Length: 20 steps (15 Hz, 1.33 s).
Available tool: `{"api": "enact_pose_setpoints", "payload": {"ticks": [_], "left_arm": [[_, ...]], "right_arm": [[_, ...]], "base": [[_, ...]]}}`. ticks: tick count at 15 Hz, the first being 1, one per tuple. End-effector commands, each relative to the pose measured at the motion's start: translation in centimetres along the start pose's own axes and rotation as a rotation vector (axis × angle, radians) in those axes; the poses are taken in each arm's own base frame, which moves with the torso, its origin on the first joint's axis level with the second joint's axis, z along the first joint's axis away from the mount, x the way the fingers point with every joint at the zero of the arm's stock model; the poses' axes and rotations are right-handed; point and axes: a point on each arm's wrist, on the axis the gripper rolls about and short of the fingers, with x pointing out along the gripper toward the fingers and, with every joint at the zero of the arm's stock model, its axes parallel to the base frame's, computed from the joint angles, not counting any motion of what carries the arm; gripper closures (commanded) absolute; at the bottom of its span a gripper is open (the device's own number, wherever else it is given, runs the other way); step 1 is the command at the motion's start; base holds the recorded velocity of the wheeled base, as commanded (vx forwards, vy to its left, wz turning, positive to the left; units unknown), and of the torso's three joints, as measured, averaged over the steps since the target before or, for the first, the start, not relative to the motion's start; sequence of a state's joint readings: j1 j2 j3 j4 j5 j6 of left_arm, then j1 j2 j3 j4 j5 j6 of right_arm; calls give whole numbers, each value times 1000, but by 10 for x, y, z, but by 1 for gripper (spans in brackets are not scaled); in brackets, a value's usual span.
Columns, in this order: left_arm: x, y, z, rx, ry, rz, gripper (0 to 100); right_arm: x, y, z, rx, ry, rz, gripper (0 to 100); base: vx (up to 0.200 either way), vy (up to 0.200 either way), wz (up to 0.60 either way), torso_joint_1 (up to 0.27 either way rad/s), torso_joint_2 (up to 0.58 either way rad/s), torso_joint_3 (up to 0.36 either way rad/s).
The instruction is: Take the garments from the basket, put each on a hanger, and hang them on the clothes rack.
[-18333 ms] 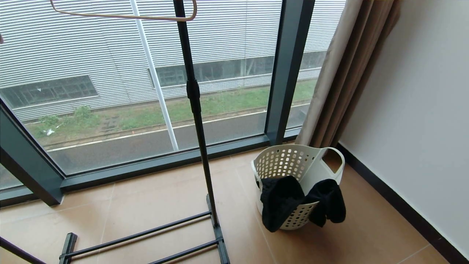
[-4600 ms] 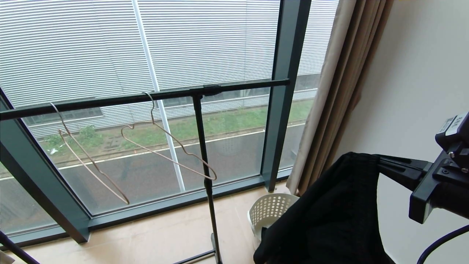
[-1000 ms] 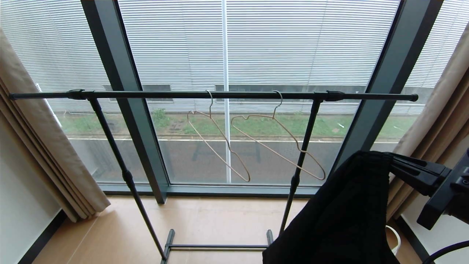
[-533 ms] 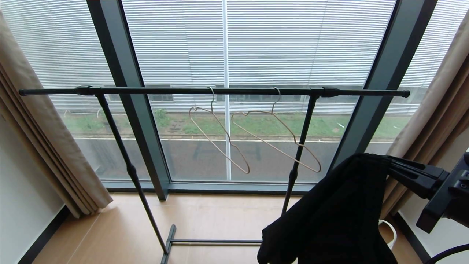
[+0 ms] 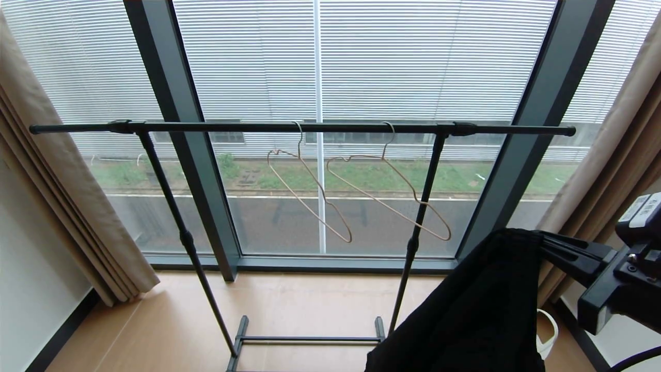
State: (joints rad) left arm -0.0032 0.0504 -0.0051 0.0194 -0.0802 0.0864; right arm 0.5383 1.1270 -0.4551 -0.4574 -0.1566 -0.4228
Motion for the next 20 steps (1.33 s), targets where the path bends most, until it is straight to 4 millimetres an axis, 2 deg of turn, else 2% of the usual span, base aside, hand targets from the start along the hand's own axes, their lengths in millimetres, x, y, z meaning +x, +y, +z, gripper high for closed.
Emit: {"api": "enact_pose_setpoints", "payload": {"ticks": [1, 3, 4, 5, 6, 8, 9, 12, 13, 14, 15, 17, 20], "left_arm": [[13, 1, 6, 3, 164, -29, 0], [38, 4, 34, -71, 325, -130, 0], [46, 4, 40, -89, 369, -149, 0], [79, 5, 61, -130, 492, -199, 0], [102, 2, 70, -163, 559, -231, 0], [148, -8, 80, -217, 619, -268, 0], [162, -15, 84, -206, 614, -305, 0], [184, -47, 87, -153, 564, -478, 0], [185, -53, 88, -145, 553, -508, 0], [188, -77, 89, -114, 543, -616, 0], [192, -92, 92, -131, 555, -659, 0], [203, -118, 104, -210, 574, -706, 0], [223, -144, 102, -197, 604, -705, 0]], "right_arm": [[4, 6, 19, 2, 8, 23, 100], [9, -4, 47, 7, 142, 63, 100], [10, -7, 55, 16, 176, 75, 100], [26, -10, 72, 77, 291, 106, 100], [43, -8, 78, 123, 316, 103, 100], [74, -3, 89, 175, 344, 73, 100], [83, 0, 93, 190, 359, 76, 100], [103, 21, 114, 304, 424, 50, 100], [106, 24, 117, 333, 420, 35, 100], [117, 32, 124, 384, 413, 7, 100], [120, 37, 127, 397, 407, 16, 100], [125, 45, 131, 401, 401, 28, 100], [133, 48, 137, 405, 385, 23, 100]], "base": [[0, 0, 0, 0, 0, 0], [0, 0, 0, 0, 0, 0], [0, 0, 0, 0, 0, 0], [0, 0, 0, 0, 0, 0], [0, 0, 0, 0, 0, 0], [0, 0, 0, 0, 0, 0], [0, 0, 0, 0, 0, 0], [0, 0, 0, 0, 0, 0], [0, 0, 0, 0, 0, 0], [0, 0, 0, 0, 0, 0], [0, 0, 0, 0, 0, 0], [0, 0, 0, 0, 0, 0], [0, 0, 0, 0, 0, 0]]}}
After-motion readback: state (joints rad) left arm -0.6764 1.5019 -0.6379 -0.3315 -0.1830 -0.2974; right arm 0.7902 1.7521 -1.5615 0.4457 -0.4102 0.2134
